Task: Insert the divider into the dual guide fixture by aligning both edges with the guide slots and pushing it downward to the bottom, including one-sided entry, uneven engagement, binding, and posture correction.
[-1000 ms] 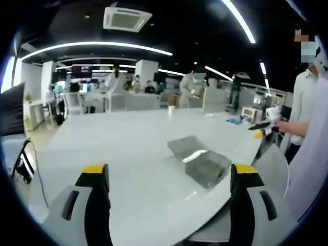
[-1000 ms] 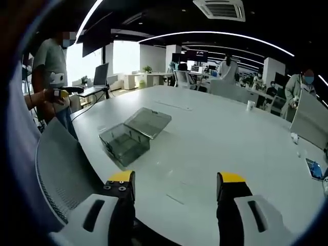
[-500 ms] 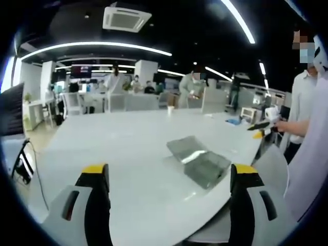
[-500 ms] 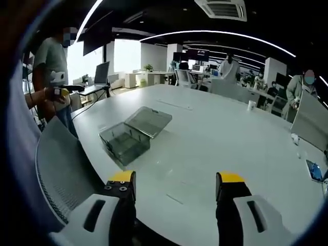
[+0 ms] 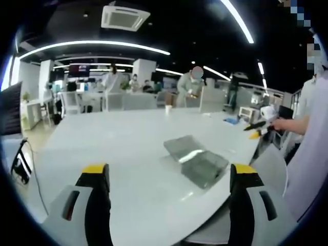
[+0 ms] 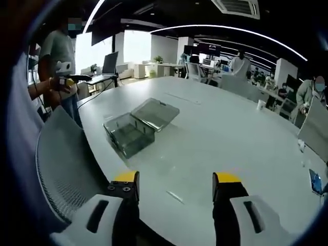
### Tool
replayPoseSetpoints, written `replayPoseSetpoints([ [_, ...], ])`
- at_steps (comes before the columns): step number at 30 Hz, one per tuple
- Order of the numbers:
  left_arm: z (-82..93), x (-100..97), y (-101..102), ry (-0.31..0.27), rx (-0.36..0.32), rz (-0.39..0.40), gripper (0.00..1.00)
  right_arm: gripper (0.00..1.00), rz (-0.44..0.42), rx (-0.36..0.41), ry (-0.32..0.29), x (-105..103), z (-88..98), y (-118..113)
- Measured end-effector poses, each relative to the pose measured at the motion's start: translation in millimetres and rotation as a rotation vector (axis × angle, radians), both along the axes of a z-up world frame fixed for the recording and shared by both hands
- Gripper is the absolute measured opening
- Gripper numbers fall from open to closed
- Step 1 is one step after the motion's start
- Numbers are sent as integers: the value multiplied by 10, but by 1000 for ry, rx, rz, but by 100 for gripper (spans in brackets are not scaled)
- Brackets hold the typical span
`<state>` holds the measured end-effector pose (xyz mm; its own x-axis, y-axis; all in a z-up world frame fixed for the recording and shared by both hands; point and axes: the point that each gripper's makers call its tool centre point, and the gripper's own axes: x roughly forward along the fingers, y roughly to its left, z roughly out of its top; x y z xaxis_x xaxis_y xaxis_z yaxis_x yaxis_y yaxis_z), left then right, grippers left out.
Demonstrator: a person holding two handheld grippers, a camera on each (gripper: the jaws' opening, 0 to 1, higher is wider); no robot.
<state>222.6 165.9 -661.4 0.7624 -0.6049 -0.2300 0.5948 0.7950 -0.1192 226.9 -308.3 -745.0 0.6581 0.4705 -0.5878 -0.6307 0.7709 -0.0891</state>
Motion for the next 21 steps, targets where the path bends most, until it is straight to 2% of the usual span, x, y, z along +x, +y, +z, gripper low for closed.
replayPoseSetpoints([
  [4, 10, -6, -52, 1, -2, -4, 95, 52, 18, -12, 25, 56, -73, 23],
  [7, 22, -10, -81, -3, -4, -2, 95, 48, -17, -17, 56, 142, -163, 25],
  [12, 39, -33, -110, -9, -17, -7, 95, 44, -65, -47, 145, 222, -372, 101],
  [13, 36, -38, -112, -8, -16, -10, 95, 44, -76, -39, 145, 248, -384, 120],
  [14, 29, -43, -107, -7, -14, -13, 95, 43, -124, -41, 202, 233, -450, 102],
  [15, 28, -45, -102, -8, -13, -14, 95, 42, -109, -35, 195, 266, -452, 142],
  [17, 34, -48, -91, -12, -15, -15, 95, 39, -163, -37, 240, 280, -508, 125],
  [18, 47, -48, -82, -18, -19, -14, 95, 38, -147, -37, 227, 311, -504, 152],
  [19, 56, -49, -78, -20, -22, -14, 95, 37, -183, -43, 245, 317, -525, 127],
  [20, 68, -48, -71, -26, -26, -13, 95, 37, -183, -46, 256, 316, -534, 132],
  [21, 73, -48, -65, -29, -27, -12, 95, 37, -173, -43, 242, 344, -522, 153],
])
